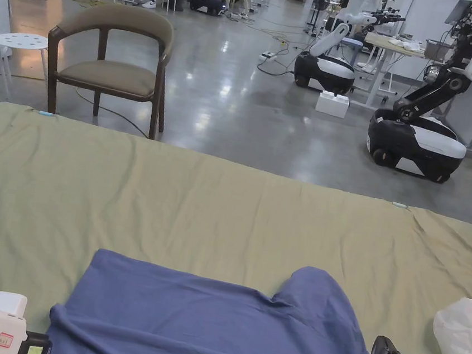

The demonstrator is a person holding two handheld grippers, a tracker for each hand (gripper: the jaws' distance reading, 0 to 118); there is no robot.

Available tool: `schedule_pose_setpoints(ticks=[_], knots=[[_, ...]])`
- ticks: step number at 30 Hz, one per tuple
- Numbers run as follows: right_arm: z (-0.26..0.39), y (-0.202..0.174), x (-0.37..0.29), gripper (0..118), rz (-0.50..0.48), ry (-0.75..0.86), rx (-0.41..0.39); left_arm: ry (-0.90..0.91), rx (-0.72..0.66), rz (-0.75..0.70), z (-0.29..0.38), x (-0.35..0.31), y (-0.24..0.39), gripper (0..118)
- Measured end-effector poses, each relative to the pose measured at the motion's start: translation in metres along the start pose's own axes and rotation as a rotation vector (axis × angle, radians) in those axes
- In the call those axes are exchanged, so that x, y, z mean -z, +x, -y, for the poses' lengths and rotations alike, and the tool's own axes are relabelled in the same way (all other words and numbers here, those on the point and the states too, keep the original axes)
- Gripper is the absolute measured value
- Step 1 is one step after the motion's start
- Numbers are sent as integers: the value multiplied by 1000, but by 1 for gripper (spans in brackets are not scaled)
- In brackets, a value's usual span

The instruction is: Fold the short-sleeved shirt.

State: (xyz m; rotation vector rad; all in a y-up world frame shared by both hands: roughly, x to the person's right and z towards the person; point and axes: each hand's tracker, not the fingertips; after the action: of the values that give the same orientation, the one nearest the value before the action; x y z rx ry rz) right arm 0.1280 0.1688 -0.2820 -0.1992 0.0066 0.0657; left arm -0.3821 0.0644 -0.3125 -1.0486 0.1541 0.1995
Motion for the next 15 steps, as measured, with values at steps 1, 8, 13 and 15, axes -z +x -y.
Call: schedule_pose_setpoints(ticks=[1,8,13,15], knots=[[2,1,1,0,4,-9,-1,-18,-3,-3,1,5,0,73],[19,14,8,0,27,-77,0,-41,59,-65,13,23,17,69],[31,25,14,0,46,-131,11,-18,126,-67,18,26,31,24],[37,33,19,0,53,-167,26,-19,135,-50,18,26,31,1]])
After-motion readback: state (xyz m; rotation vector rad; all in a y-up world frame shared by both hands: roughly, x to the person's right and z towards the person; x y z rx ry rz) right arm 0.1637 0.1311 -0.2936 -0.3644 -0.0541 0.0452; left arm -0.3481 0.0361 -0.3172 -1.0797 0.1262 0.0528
